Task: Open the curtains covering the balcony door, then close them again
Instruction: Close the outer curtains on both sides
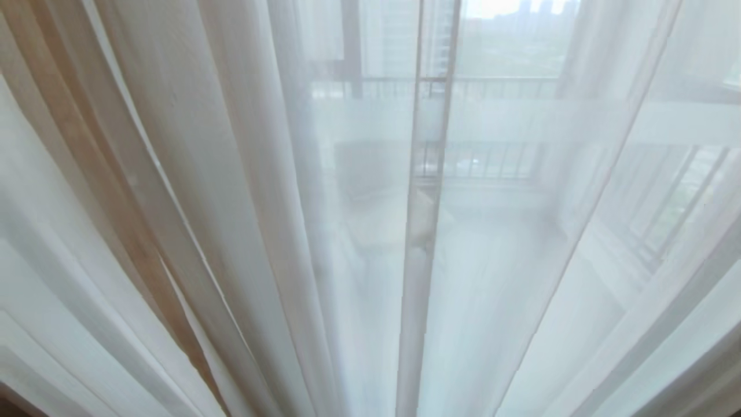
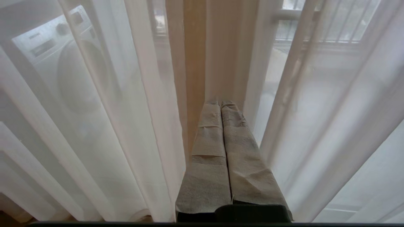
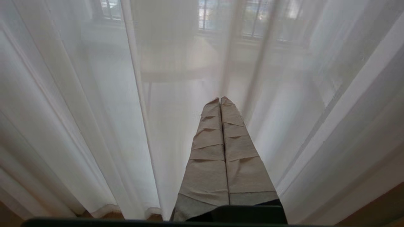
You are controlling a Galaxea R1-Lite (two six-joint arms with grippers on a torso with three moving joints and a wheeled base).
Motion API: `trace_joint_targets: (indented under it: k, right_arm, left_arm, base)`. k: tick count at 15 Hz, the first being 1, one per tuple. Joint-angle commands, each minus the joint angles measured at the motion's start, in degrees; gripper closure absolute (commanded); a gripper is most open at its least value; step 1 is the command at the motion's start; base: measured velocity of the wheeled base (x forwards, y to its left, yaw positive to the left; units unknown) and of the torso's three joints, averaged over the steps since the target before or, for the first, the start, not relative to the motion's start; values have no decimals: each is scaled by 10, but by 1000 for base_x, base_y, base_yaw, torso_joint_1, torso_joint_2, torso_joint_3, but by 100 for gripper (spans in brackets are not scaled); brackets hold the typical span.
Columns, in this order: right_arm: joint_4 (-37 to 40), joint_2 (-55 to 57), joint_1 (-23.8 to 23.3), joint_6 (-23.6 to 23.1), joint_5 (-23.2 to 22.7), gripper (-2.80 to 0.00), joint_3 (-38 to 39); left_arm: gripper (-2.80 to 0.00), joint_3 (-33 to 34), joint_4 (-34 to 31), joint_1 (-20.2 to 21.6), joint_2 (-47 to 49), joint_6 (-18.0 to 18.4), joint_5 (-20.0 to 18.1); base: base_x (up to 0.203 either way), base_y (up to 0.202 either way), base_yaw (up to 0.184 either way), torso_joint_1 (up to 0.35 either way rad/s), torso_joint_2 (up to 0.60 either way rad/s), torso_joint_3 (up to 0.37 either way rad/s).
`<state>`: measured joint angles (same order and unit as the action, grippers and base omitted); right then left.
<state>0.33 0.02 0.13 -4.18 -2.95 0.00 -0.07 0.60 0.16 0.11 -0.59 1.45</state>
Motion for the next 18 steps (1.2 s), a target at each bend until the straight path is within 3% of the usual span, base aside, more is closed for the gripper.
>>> trace_joint_targets:
  k: [1,18]
  right_arm:
    - [0,0,0,0,0,0,0]
    - [0,0,0,0,0,0,0]
  left_arm:
    - [0,0,1,0,0,0,0]
    - [0,0,0,0,0,-1,0]
  base:
    - [0,195,-3,5,4,-1]
    - [0,193,-1,3,2,2]
